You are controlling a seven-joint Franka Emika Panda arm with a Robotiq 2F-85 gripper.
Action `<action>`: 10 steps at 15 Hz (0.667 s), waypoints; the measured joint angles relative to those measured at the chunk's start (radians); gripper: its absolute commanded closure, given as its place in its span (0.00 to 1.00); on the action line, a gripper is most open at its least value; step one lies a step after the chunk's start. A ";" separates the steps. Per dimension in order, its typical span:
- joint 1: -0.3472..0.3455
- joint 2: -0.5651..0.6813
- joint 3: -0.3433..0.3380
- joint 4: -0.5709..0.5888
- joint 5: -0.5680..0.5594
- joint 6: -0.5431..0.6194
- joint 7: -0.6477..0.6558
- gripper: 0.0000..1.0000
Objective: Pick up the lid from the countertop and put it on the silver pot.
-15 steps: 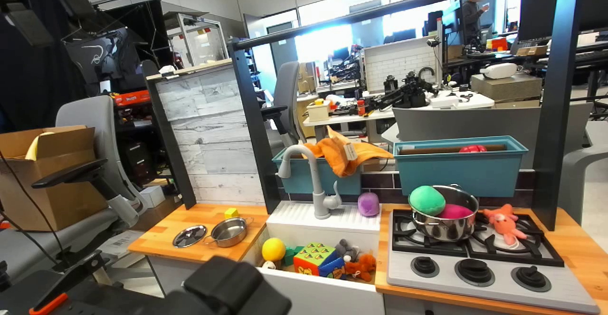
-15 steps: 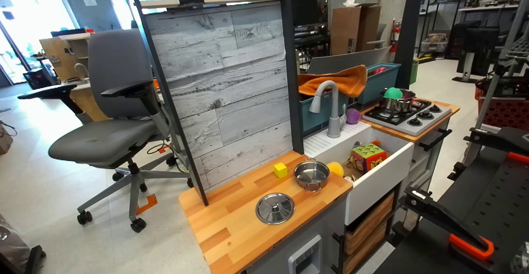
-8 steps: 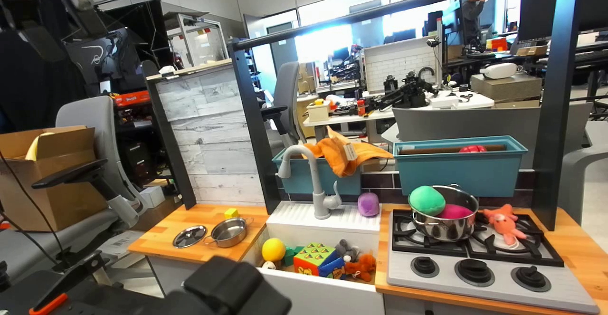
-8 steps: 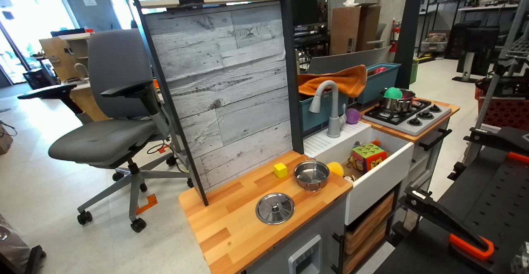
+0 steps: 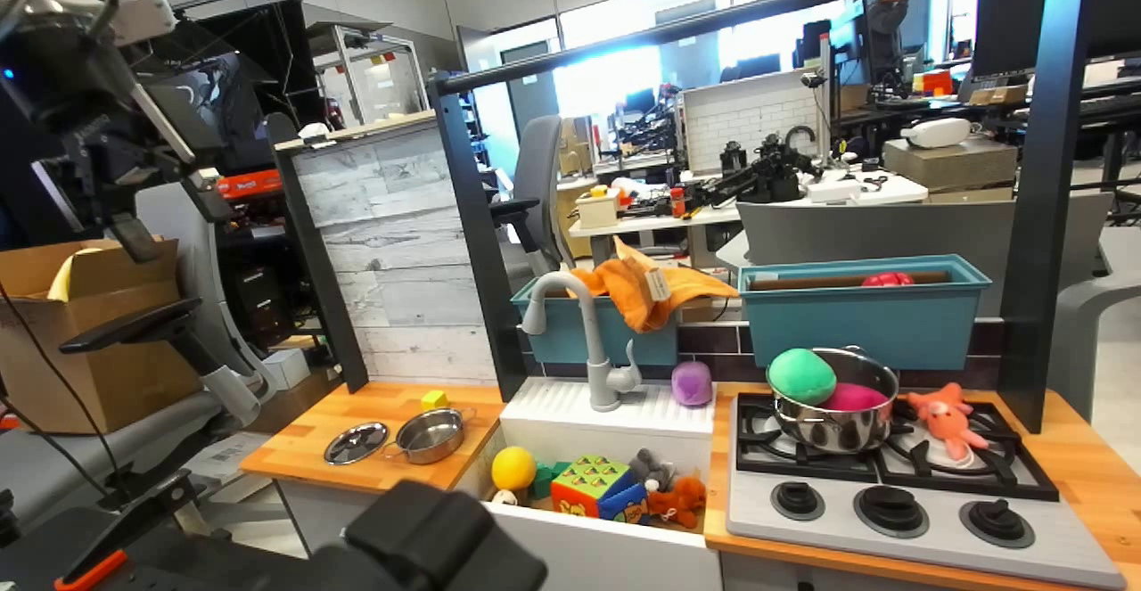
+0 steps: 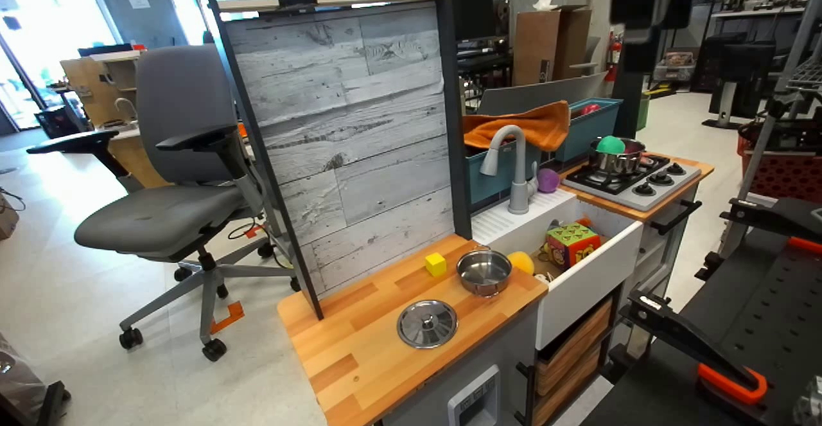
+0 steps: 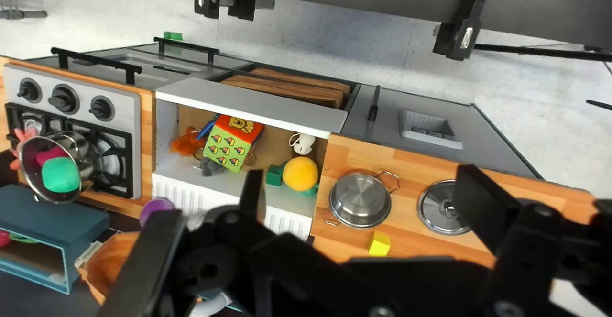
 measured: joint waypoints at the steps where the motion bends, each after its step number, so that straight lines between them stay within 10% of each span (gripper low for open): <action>1: 0.000 0.063 0.019 0.042 -0.044 0.000 0.044 0.00; 10: 0.104 0.642 -0.046 0.490 -0.116 0.028 0.060 0.00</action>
